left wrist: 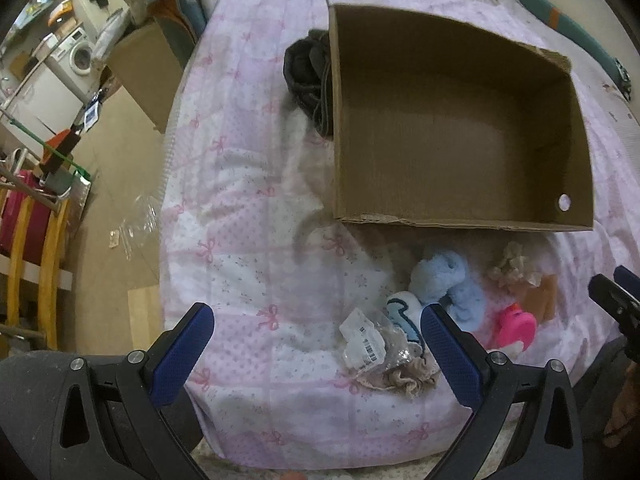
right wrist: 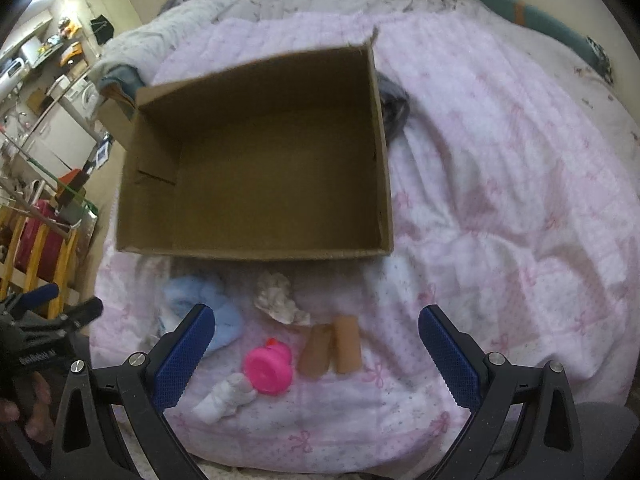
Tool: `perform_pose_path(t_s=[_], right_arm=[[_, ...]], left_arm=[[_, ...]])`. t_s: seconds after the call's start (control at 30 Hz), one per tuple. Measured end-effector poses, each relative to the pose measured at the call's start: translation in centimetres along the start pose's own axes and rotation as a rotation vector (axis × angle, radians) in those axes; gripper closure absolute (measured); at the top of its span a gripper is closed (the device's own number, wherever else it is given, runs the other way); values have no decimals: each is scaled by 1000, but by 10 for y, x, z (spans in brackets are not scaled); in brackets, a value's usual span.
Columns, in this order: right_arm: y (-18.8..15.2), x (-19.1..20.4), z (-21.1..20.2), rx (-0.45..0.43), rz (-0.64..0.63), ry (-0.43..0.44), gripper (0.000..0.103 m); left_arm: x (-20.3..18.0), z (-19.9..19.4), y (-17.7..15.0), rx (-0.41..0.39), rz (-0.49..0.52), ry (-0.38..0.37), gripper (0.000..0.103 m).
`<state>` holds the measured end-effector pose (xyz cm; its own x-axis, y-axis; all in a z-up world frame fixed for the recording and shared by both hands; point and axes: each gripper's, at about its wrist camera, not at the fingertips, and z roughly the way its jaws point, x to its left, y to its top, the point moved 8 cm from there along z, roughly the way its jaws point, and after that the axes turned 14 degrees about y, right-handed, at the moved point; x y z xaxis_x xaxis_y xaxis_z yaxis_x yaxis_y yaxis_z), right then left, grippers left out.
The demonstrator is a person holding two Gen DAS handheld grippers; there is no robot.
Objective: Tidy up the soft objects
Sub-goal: 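Grasp the barcode-labelled plastic bag with the left gripper while the right gripper grasps the white sock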
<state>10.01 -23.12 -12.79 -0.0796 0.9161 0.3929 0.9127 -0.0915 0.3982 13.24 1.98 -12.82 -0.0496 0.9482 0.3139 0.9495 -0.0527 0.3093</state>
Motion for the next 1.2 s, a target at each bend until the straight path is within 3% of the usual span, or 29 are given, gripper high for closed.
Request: perform_pose_path(t_s=[0.37, 0.57, 0.67, 0.77, 0.87, 1.07, 1.2], right_arm=[[-6, -7, 9, 6, 51, 15, 0], [-8, -6, 17, 25, 61, 15, 0], [-9, -5, 21, 39, 49, 10, 0], [-10, -3, 23, 43, 32, 1, 0], [-10, -3, 23, 44, 24, -5, 0], [-10, -3, 24, 43, 28, -7, 0], [-10, -3, 24, 45, 26, -5, 0]], left_arm=[[3, 42, -8, 127, -76, -76, 0], [-17, 62, -22, 229, -59, -144, 2], [-22, 74, -27, 273, -58, -153, 17], [-23, 85, -30, 303, -77, -147, 24], [-18, 94, -35, 332, -88, -125, 51], [-11, 110, -47, 390, -132, -127, 52], [-2, 110, -51, 394, -137, -111, 66]])
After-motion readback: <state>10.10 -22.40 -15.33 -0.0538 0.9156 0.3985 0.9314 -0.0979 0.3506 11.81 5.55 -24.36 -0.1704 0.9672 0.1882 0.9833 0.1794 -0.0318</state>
